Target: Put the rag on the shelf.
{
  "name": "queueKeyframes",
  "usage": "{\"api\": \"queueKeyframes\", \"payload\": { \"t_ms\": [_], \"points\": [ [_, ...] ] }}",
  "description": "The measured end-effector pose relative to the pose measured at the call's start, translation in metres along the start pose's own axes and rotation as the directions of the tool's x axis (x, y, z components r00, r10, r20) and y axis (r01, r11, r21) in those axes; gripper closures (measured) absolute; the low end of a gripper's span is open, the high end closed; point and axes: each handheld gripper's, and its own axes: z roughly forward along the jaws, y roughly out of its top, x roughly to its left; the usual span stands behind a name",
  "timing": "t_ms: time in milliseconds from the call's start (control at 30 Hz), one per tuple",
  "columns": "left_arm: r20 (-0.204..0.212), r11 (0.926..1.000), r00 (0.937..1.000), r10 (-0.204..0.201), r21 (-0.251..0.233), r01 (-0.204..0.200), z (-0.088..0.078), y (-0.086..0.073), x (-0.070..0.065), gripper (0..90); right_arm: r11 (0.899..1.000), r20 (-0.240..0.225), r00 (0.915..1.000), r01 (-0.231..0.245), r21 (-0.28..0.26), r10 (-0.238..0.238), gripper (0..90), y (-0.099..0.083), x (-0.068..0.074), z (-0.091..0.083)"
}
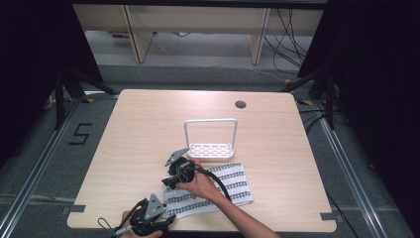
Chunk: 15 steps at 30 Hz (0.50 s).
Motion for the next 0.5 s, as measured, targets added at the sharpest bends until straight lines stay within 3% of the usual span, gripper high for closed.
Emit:
{"api": "queueKeyframes", "payload": {
  "t_ms": [133,200,267,467,500],
  "points": [
    [0.011,0.9997,0.9996,0.026,-0.002,-0.026,-0.0005,0.0003,0.0021,61.8,1.000,0.000,1.0000,0.008,0.002,-0.008,67.7,0.0000,0.0001,0.0000],
    [0.017,0.9993,0.9998,-0.007,-0.038,0.008,0.0022,-0.0003,0.0023,72.4,1.000,0.000,1.0000,-0.001,0.012,0.001,75.4,-0.0009,0.0009,-0.0018],
    [0.019,0.9989,0.9998,0.002,-0.047,-0.001,0.0020,-0.0011,0.0058,80.2,1.000,-0.011,0.9999,0.011,0.009,-0.011,80.8,-0.0020,0.0007,-0.0020],
    [0.031,0.9981,0.9994,0.015,-0.060,-0.013,0.0007,-0.0012,0.0087,85.2,1.000,-0.023,0.9997,-0.001,0.000,0.001,86.0,-0.0039,0.0017,-0.0044],
    [0.041,0.9978,0.9992,-0.005,-0.066,0.007,0.0008,-0.0011,0.0072,85.5,1.000,-0.028,0.9996,-0.003,-0.002,0.003,86.4,-0.0040,0.0007,-0.0058]
  ]
}}
